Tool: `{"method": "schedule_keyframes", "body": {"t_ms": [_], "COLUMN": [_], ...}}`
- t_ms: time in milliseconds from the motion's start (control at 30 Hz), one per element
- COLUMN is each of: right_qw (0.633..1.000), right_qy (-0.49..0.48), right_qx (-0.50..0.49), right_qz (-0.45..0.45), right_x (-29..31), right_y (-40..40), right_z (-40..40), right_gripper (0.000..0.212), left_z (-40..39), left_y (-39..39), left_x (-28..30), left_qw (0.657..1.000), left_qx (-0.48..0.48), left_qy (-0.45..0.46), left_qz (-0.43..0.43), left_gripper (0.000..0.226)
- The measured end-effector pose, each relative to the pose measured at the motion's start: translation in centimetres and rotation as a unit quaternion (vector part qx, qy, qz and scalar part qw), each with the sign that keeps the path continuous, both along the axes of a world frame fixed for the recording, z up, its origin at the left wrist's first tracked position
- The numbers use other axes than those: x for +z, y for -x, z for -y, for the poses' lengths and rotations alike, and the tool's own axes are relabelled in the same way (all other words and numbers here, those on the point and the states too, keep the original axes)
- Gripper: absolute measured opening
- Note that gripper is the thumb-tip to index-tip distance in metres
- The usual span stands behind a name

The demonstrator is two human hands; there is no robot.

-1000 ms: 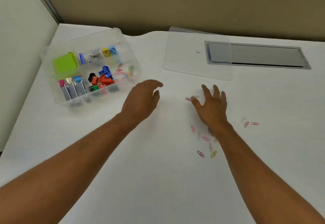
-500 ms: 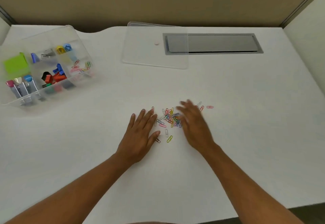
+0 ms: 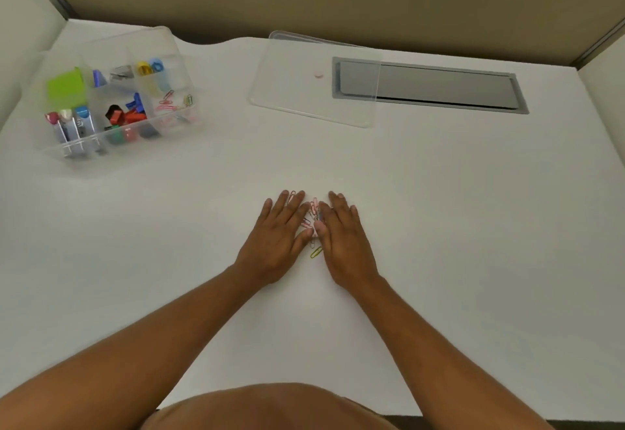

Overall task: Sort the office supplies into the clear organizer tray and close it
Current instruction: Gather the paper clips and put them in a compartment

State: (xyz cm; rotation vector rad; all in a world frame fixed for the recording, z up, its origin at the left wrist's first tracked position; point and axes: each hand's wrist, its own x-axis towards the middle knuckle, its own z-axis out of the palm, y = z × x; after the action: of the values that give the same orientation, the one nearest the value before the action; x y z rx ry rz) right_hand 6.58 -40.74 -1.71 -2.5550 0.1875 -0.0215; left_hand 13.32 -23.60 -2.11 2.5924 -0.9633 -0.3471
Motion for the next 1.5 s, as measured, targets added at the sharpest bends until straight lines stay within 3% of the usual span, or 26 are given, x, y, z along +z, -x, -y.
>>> {"method": "schedule_keyframes", "body": {"t_ms": [67,133,267,367,467,567,633,700,833,900,1033,1167,1267,1400,1500], "right_qw": [0.998,0.996,0.981,0.984,0.985,0.991,0.998,0.997,0.995,0.994,0.999,0.990,0.951,0.789,0.699], "right_qy": [-0.050,-0.027,-0.098,-0.123,-0.136,-0.093,-0.006,0.060,0.088,0.097,0.024,-0.100,-0.251,-0.554,-0.659], "right_qx": [-0.024,-0.081,-0.139,-0.122,-0.108,-0.092,-0.048,-0.003,0.040,0.047,0.016,-0.079,-0.179,-0.265,-0.268], "right_qz": [0.012,0.004,-0.098,-0.048,0.014,0.010,-0.029,-0.057,-0.010,0.013,0.044,0.064,0.027,-0.037,-0.071], "right_x": [0.8,1.6,2.9,2.7,2.4,2.6,2.5,2.3,1.9,1.7,1.5,2.9,4.1,5.5,6.3], "right_y": [1.5,3.6,6.9,5.6,2.7,0.4,-0.3,-0.5,-0.2,-0.1,0.1,-0.3,-1.2,-2.8,-4.5], "right_z": [0.7,2.3,4.0,1.9,0.3,0.4,0.9,1.2,0.9,0.6,0.3,-1.0,-2.8,-5.5,-7.8], "right_gripper": [0.047,0.052,0.062,0.051,0.044,0.047,0.058,0.059,0.028,0.018,0.009,0.014,0.013,0.012,0.014], "left_z": [-1.6,-3.3,-4.8,-3.3,-0.8,0.8,1.4,1.5,0.7,0.0,-1.1,-2.6,-4.4,-6.9,-9.0], "left_y": [1.0,2.2,4.5,4.5,3.2,1.2,0.0,-0.7,-1.1,-1.1,-1.5,-2.2,-2.6,-3.1,-4.1], "left_x": [0.3,0.7,0.7,0.4,1.1,2.0,2.4,2.4,1.6,1.6,2.0,3.5,4.3,5.6,6.8], "left_qw": [0.999,0.999,0.994,0.992,0.995,0.998,0.997,0.994,0.991,0.992,0.995,0.993,0.978,0.921,0.881], "left_qx": [0.016,0.031,0.075,0.114,0.084,0.038,0.008,-0.029,-0.060,-0.051,-0.026,0.074,0.132,0.235,0.287], "left_qy": [0.025,0.006,-0.040,0.002,0.025,0.006,-0.042,-0.074,0.010,0.007,0.009,0.090,0.155,0.265,0.320], "left_qz": [-0.014,0.007,0.062,0.062,0.043,0.044,0.058,0.078,0.120,0.119,0.095,-0.002,-0.054,-0.163,-0.199], "left_gripper": [0.071,0.075,0.071,0.063,0.061,0.075,0.078,0.066,0.019,0.010,0.007,0.016,0.012,0.010,0.011]}}
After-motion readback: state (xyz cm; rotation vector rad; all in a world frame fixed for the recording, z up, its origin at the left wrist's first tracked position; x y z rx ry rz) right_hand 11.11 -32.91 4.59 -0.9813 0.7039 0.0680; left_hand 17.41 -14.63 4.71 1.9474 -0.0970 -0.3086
